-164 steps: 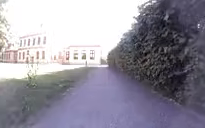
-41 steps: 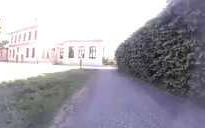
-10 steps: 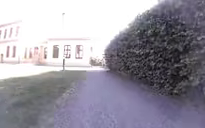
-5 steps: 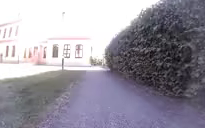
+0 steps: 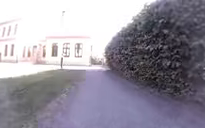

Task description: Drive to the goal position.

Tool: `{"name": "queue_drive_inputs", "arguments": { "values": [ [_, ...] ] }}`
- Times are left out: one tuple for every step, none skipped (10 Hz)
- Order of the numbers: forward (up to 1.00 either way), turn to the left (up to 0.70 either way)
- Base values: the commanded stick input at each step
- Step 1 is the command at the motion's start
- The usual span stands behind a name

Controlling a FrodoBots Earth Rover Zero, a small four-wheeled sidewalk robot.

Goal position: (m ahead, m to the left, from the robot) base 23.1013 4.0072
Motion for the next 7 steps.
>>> {"name": "queue_drive_inputs", "arguments": {
  "values": [
    [0.60,0.00],
    [0.60,0.00],
    [0.60,0.00],
    [0.60,0.00],
    [0.60,0.00],
    [0.60,0.00],
    [0.60,0.00]
  ]
}}
